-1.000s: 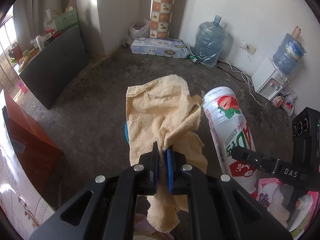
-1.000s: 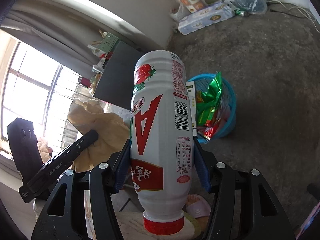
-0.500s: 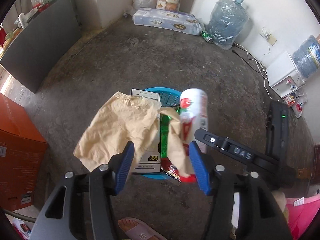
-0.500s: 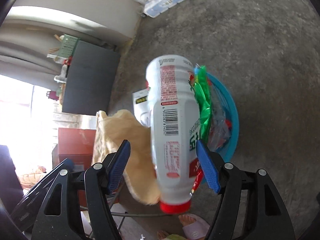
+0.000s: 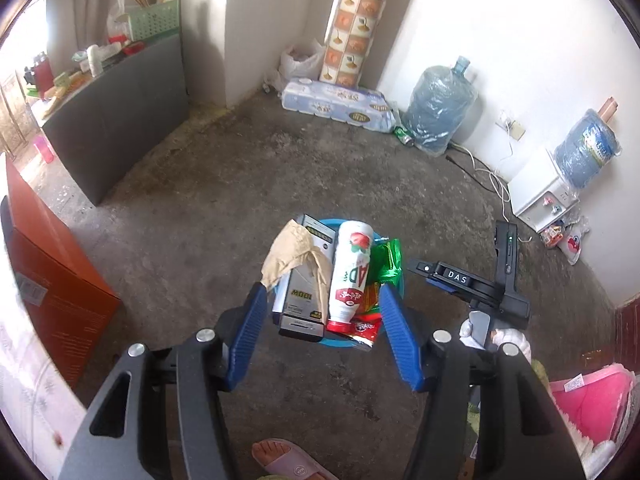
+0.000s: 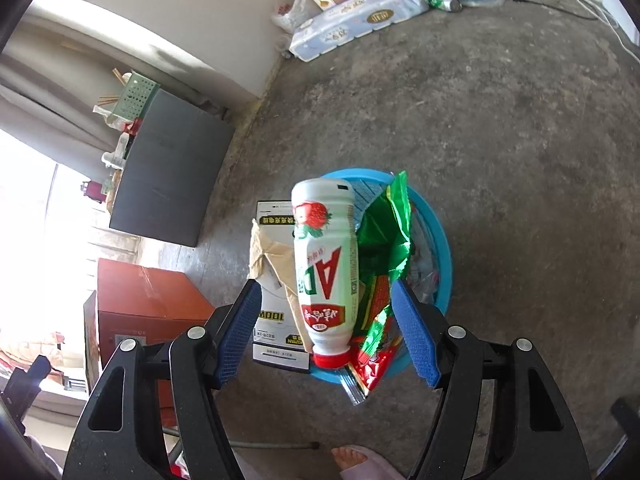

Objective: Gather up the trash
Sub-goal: 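Open the left tool over the basket while the right tool releases the bottle into it, then press the tan paper into the basket with the right tool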

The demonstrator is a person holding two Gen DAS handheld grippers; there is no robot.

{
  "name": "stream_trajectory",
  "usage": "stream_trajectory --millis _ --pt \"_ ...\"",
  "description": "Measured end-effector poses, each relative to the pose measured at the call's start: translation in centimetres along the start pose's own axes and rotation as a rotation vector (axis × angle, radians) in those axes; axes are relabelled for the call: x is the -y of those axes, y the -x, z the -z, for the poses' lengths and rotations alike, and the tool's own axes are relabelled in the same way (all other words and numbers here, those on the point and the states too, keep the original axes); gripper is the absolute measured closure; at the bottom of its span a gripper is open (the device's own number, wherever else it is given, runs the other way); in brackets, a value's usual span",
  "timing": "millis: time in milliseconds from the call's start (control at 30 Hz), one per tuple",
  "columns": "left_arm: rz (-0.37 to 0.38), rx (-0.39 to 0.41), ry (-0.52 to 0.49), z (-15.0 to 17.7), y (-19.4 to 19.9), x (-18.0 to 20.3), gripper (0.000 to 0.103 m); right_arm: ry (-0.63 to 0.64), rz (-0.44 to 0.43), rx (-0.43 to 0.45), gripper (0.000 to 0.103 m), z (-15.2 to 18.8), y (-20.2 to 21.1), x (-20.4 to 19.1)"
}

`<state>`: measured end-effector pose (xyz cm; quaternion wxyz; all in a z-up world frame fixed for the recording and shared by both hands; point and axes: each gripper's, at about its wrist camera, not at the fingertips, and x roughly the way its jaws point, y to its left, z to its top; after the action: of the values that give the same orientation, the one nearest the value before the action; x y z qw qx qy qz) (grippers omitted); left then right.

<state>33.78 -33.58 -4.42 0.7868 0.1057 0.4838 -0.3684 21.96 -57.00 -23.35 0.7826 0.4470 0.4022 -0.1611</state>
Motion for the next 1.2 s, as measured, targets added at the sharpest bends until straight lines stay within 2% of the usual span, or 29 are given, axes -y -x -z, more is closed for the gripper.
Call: stream_trajectory --millis 133,300,400,467,533,600,667,833,967,1067,1167,1200 --pt "-0.042 0.089 0.030 2.1 6.7 -3.3 0.042 0.114 -0.008 0.006 0.038 -0.2 0.0 -3.6" --pt "-0.122 0.191 0.102 6.2 14.1 -8.0 0.035 0.299 0.026 -0.052 0.038 0.0 -2.2 -10.1" --pt "-0.174 0.250 0.183 9.2 17.9 -11.3 0.033 0.523 0.139 -0.137 0.033 1.0 -6.0 -15.1" --pt "-0.208 0.281 0.243 11.4 20.2 -13.6 0.032 0.720 0.213 -0.208 0.024 2.5 -9.4 -18.6" --pt "-0.242 0.304 0.288 13.3 22.4 -15.7 0.030 0.901 0.276 -0.291 0.023 4.4 -13.5 -21.3" --pt "-0.283 0.317 0.327 15.2 24.1 -17.7 0.028 1.047 0.392 -0.353 0.023 6.0 -17.9 -22.8" --pt "-0.322 0.322 0.376 17.1 25.4 -19.6 0.026 1.125 0.505 -0.409 0.023 6.9 -22.4 -23.3" --pt "-0.367 0.318 0.515 21.5 27.6 -24.0 0.022 1.189 0.776 -0.558 0.023 7.9 -32.6 -21.5" --pt "-0.410 0.292 0.617 24.6 27.8 -26.8 0.022 1.317 0.988 -0.669 0.023 9.6 -37.4 -19.1" --pt "-0.428 0.276 0.665 26.6 27.8 -28.1 0.022 1.383 1.122 -0.705 0.025 10.0 -39.1 -17.0" --pt "-0.436 0.268 0.700 27.6 27.6 -28.9 0.022 1.357 1.167 -0.711 0.045 8.9 -39.1 -16.6" --pt "-0.437 0.269 0.707 27.9 27.6 -29.3 0.022 1.336 1.172 -0.711 0.059 8.4 -39.0 -16.7"
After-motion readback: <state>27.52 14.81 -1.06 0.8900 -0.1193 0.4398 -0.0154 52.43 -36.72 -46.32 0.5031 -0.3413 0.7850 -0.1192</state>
